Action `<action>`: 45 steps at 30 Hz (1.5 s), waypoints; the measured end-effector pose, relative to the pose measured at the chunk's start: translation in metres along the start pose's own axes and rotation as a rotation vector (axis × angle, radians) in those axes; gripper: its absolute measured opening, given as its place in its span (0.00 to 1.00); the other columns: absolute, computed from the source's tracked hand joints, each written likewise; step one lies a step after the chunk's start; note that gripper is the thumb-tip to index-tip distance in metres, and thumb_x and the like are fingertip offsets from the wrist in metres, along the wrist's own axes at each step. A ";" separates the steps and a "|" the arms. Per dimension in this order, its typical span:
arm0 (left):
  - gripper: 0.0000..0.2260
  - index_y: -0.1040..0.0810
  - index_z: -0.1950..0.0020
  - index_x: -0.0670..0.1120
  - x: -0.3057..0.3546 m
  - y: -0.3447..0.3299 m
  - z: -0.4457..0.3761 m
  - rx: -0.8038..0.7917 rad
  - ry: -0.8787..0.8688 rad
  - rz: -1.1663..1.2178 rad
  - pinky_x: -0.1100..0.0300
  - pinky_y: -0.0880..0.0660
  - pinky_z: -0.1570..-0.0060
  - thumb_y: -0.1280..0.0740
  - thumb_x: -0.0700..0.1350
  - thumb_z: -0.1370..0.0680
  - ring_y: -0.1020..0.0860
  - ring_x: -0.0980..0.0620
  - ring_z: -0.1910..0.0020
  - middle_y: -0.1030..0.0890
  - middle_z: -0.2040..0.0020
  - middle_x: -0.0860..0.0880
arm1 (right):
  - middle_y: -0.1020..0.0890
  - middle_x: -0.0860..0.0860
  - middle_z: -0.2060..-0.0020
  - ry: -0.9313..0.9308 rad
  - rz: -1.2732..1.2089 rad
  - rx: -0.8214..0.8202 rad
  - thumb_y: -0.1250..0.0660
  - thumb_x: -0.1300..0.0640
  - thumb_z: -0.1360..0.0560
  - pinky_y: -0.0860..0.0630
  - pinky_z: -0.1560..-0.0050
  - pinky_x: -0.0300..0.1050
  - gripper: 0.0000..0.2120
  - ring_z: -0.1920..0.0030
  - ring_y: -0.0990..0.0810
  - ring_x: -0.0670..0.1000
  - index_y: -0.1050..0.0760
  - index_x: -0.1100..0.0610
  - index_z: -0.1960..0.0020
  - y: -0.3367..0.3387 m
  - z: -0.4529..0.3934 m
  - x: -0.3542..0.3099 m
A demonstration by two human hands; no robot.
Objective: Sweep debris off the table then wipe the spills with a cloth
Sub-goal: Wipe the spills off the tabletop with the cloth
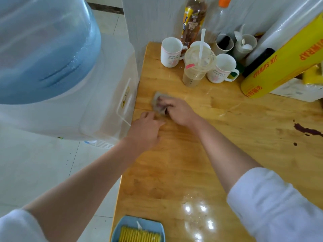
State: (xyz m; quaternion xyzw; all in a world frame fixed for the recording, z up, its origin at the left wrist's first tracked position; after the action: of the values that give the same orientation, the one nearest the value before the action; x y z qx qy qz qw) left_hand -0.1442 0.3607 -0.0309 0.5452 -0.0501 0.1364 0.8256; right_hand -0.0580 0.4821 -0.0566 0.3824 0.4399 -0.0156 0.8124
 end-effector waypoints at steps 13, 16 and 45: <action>0.27 0.37 0.24 0.54 0.036 -0.003 -0.034 0.167 0.025 0.006 0.45 0.28 0.38 0.35 0.56 0.21 0.39 0.39 0.28 0.39 0.24 0.42 | 0.25 0.47 0.34 -0.225 -0.007 0.431 0.41 0.60 0.23 0.28 0.35 0.54 0.22 0.37 0.25 0.53 0.27 0.47 0.31 0.080 0.049 0.086; 0.30 0.41 0.23 0.56 0.042 -0.009 -0.041 0.093 0.070 -0.017 0.42 0.30 0.36 0.34 0.57 0.22 0.40 0.36 0.27 0.41 0.23 0.42 | 0.25 0.49 0.31 -0.012 0.142 0.178 0.41 0.66 0.26 0.34 0.28 0.49 0.22 0.30 0.29 0.51 0.20 0.50 0.37 0.047 0.045 0.069; 0.38 0.45 0.21 0.57 0.064 0.009 -0.069 -0.172 0.166 -0.127 0.44 0.35 0.34 0.28 0.56 0.25 0.35 0.34 0.34 0.37 0.30 0.35 | 0.18 0.48 0.46 -0.479 -0.011 0.694 0.41 0.58 0.20 0.21 0.62 0.43 0.16 0.58 0.17 0.53 0.24 0.45 0.36 0.153 0.155 0.185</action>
State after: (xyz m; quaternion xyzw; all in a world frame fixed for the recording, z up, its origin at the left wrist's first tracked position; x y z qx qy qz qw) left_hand -0.0904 0.4384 -0.0356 0.4612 0.0414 0.1235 0.8777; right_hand 0.2194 0.5495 -0.0489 0.6168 0.2092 -0.2555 0.7145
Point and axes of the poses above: each hand's wrist, its own z-axis away from the middle knuckle, its own y-axis out of the back of the hand, x = y × z, the point moved 4 cm from there along -z, towards the middle knuckle
